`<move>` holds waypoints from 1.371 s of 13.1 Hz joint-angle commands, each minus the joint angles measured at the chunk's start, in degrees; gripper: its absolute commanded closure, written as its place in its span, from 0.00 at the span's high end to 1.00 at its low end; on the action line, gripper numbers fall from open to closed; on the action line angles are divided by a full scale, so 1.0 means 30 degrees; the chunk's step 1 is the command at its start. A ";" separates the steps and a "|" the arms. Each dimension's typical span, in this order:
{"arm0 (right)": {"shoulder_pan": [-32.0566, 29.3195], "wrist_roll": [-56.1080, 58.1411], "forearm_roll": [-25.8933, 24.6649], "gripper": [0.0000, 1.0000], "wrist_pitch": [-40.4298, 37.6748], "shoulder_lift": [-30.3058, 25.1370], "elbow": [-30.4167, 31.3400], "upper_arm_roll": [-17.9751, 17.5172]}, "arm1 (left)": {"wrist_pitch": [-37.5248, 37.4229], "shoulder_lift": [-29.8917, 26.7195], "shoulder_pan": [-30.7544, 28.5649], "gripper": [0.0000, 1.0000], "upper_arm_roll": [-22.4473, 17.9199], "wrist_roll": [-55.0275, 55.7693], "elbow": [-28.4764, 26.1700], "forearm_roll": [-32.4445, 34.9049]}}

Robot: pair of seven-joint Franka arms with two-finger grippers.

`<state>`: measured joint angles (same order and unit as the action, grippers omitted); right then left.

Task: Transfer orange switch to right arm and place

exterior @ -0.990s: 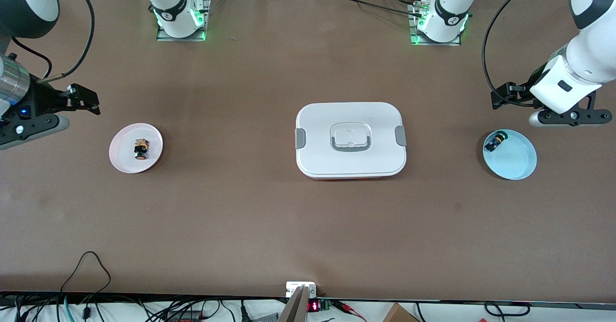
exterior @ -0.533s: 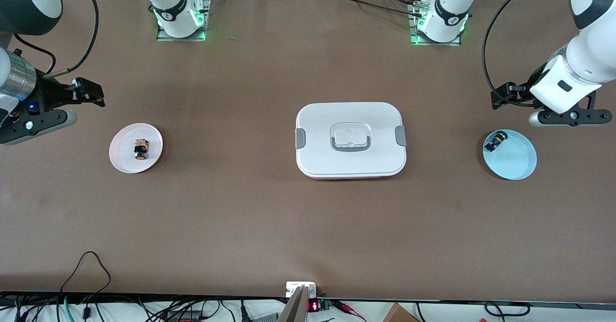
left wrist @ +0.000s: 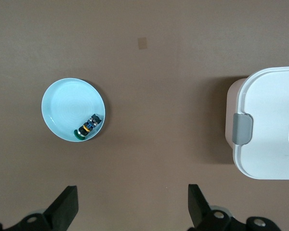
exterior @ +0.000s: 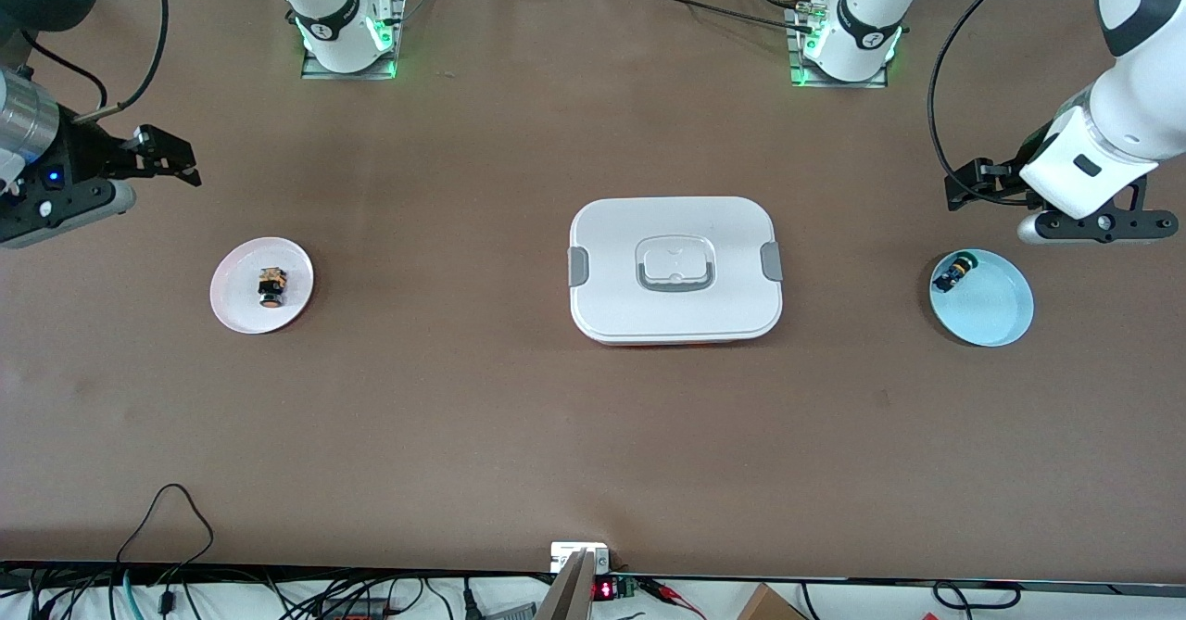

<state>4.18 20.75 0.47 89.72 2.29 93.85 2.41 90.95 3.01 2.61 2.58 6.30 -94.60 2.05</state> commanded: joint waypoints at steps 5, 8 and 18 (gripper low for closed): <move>-0.1775 -0.0555 -0.1592 1.00 0.1440 -0.2315 0.2905 -0.2825 | -0.0111 -0.0006 -0.0081 1.00 0.0106 0.0127 0.0214 -0.0214; -0.1715 -0.2433 -0.1593 1.00 0.1236 -0.2285 0.2935 -0.2795 | -0.0111 -0.0006 -0.0081 1.00 0.0106 0.0127 0.0214 -0.0214; -0.0953 -0.2434 -0.1300 1.00 0.2287 -0.1730 0.2642 -0.1271 | -0.0140 -0.0006 -0.0110 1.00 0.0106 0.0127 0.0214 -0.0214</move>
<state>0.69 14.20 -3.31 94.98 -3.23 101.70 -2.19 90.95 3.01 2.62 2.59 6.30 -94.60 2.05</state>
